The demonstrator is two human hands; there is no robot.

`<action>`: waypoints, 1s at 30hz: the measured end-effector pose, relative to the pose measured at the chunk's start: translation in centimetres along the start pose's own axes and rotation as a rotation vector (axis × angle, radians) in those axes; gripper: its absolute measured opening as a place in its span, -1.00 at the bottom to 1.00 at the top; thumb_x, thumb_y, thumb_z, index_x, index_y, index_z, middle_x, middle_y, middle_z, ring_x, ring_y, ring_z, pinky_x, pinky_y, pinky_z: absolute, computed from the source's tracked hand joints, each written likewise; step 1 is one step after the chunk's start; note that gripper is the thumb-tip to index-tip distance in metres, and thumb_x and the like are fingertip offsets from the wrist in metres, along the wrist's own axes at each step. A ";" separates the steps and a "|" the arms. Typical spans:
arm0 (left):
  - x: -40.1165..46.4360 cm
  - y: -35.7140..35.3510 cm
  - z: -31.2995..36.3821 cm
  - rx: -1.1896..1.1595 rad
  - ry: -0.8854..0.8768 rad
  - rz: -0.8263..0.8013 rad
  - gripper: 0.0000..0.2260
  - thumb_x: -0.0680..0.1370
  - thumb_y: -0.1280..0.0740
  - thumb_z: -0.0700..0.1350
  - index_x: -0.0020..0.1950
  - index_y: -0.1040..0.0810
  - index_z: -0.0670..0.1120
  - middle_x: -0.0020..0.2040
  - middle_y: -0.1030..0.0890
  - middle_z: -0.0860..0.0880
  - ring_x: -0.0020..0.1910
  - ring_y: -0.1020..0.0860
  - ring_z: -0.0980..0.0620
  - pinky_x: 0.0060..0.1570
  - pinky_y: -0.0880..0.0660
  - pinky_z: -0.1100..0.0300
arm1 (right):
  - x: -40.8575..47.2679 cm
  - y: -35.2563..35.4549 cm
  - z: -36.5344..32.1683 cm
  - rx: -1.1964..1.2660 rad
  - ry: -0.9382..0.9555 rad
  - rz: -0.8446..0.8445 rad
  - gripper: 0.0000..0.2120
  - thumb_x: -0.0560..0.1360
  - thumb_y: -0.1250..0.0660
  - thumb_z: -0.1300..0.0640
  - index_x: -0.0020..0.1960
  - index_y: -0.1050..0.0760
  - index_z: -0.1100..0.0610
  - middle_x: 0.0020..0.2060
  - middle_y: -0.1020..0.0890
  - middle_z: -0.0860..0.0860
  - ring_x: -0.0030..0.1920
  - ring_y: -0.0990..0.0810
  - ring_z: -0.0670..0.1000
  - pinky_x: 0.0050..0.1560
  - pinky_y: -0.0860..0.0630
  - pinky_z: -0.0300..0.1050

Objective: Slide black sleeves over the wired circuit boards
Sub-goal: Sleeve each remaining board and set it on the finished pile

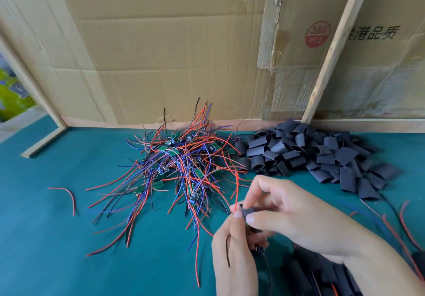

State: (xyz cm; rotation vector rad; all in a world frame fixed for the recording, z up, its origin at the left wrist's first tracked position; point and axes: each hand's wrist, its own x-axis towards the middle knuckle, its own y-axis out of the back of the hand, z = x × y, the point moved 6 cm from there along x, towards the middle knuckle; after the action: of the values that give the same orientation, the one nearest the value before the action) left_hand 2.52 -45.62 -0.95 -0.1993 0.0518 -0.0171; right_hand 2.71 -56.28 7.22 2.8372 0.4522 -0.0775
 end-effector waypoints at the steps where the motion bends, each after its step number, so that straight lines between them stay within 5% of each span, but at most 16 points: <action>1: 0.0 0.0 0.1 -0.011 -0.005 -0.007 -0.56 0.71 -0.13 -0.06 -0.23 -0.68 -0.10 -0.45 -0.60 -0.21 -0.45 -0.47 -0.02 -0.46 -0.35 0.29 | -0.1 0.1 0.1 0.047 -0.008 -0.032 -0.91 0.49 -0.41 0.20 -0.06 -0.55 0.04 0.01 -0.74 0.10 -0.01 -0.70 0.13 0.16 -0.62 0.30; 4: -0.2 0.0 0.3 0.021 -0.018 -0.018 -0.61 0.69 -0.16 -0.06 -0.18 -0.71 0.02 -0.38 -0.62 -0.25 -0.39 -0.53 -0.09 -0.38 -0.42 0.24 | -0.5 0.2 0.3 0.152 -0.020 -0.099 -0.90 0.49 -0.44 0.29 -0.07 -0.55 0.14 0.15 -0.70 0.18 0.17 -0.68 0.23 0.07 -0.67 0.15; 7: -0.1 -0.1 0.3 -0.017 0.006 -0.032 -0.51 0.70 -0.15 -0.13 -0.40 -0.61 -0.07 -0.53 -0.45 -0.17 -0.49 -0.46 0.00 -0.47 -0.39 0.28 | -0.7 1.0 0.4 0.204 -0.010 -0.102 -0.90 0.50 -0.46 0.33 -0.05 -0.58 0.19 0.12 -0.67 0.29 0.08 -0.68 0.27 0.07 -0.67 0.17; 11: 0.4 0.0 0.1 0.001 0.009 -0.015 -0.47 0.70 -0.10 -0.22 -0.50 -0.32 -0.18 -0.49 -0.40 -0.27 -0.49 -0.52 -0.08 -0.39 -0.47 0.23 | -1.0 2.4 0.5 0.365 0.004 -0.061 -0.85 0.46 -0.50 0.20 -0.07 -0.55 0.18 -0.01 -0.72 0.24 0.17 -0.68 0.23 0.06 -0.67 0.08; 14: 0.4 -0.2 0.0 -0.023 0.015 -0.030 -0.45 0.70 -0.12 -0.24 -0.53 -0.30 -0.18 -0.47 -0.42 -0.28 -0.50 -0.52 -0.08 -0.36 -0.49 0.27 | -1.0 3.3 0.7 0.462 0.020 -0.013 -0.73 0.41 -0.61 0.11 -0.09 -0.54 0.17 0.04 -0.67 0.37 0.14 -0.67 0.22 0.07 -0.67 0.04; 17: 0.4 -0.7 0.1 -0.104 -0.001 -0.032 -0.46 0.58 -0.27 -0.09 -0.63 -0.30 -0.03 -0.60 -0.34 -0.16 -0.55 -0.48 -0.06 -0.33 -0.54 0.18 | -0.7 4.3 0.7 0.555 0.091 0.121 -0.69 0.39 -0.65 0.13 -0.11 -0.53 0.20 -0.01 -0.62 0.41 0.06 -0.65 0.20 0.04 -0.68 0.03; 19: 0.2 -0.9 0.2 -0.119 -0.018 -0.056 -0.53 0.46 -0.18 -0.01 -0.66 -0.28 -0.05 -0.64 -0.33 -0.04 -0.56 -0.46 -0.05 -0.31 -0.57 0.13 | -0.5 5.0 0.9 0.584 0.131 0.311 -0.75 0.38 -0.60 0.22 -0.13 -0.52 0.22 -0.09 -0.63 0.35 0.00 -0.67 0.20 -0.06 -0.69 0.02; 25: 0.0 -0.9 -0.2 -0.102 -0.013 -0.094 -0.59 0.45 -0.19 -0.01 -0.56 -0.30 -0.16 -0.55 -0.36 -0.20 -0.51 -0.47 -0.07 -0.29 -0.55 0.15 | -0.4 4.9 1.1 0.574 0.131 0.698 -0.68 0.24 -0.56 0.09 -0.15 -0.53 0.22 -0.05 -0.64 0.42 -0.08 -0.64 0.21 -0.29 -0.67 -0.09; 30: 0.0 -1.1 0.1 -0.055 -0.015 -0.122 -0.59 0.44 -0.17 -0.03 -0.59 -0.31 -0.16 -0.60 -0.41 -0.18 -0.51 -0.48 -0.05 -0.25 -0.55 0.13 | 0.4 3.2 1.4 0.632 0.139 0.673 -0.60 0.21 -0.58 0.04 -0.12 -0.50 0.23 -0.09 -0.64 0.39 -0.09 -0.61 0.21 -0.34 -0.63 -0.15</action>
State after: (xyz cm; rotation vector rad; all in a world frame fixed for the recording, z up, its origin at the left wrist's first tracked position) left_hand 2.49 -46.67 -0.67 -0.2572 0.0249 -0.1355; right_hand 4.05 -59.45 6.64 3.4448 -0.6326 0.1332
